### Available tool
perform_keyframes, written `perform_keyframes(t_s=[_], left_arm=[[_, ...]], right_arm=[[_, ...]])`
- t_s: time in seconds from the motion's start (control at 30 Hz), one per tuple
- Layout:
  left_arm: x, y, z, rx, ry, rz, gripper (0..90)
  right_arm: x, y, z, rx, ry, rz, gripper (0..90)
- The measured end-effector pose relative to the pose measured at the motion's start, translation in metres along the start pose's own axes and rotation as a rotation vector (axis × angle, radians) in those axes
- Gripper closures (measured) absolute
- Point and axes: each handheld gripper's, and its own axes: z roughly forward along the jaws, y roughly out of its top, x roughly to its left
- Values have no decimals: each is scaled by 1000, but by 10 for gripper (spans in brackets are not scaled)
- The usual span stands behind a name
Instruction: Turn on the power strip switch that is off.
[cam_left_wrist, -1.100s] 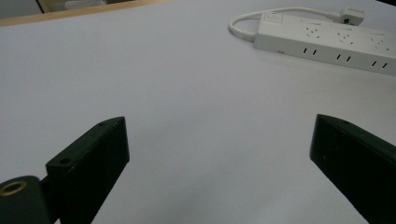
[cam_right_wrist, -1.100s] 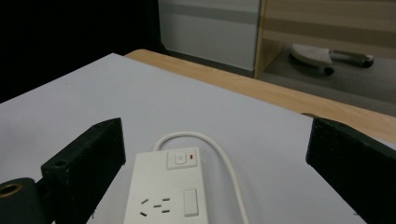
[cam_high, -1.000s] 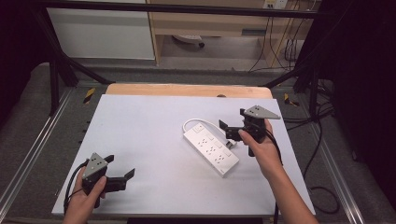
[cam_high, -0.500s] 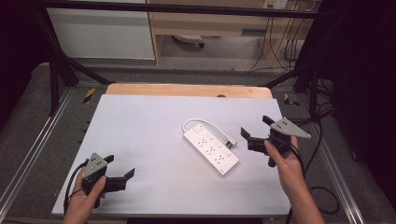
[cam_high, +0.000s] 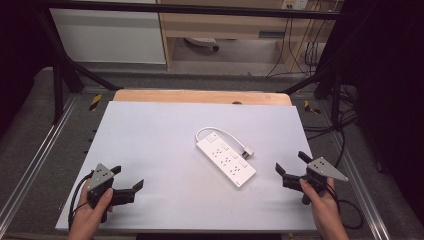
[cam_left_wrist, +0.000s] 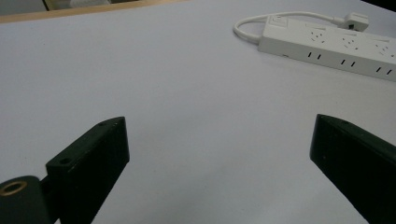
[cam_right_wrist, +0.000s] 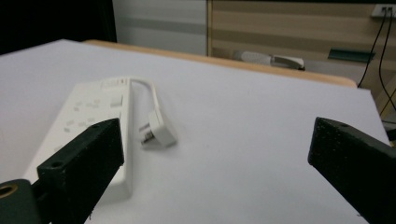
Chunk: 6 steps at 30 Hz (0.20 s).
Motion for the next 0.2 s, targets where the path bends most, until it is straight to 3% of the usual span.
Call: perform_keyframes(t_s=[0.2], left_arm=[[0, 0, 0, 1, 1, 1, 47]], right_arm=[[2, -19, 6, 76, 36, -17, 38]])
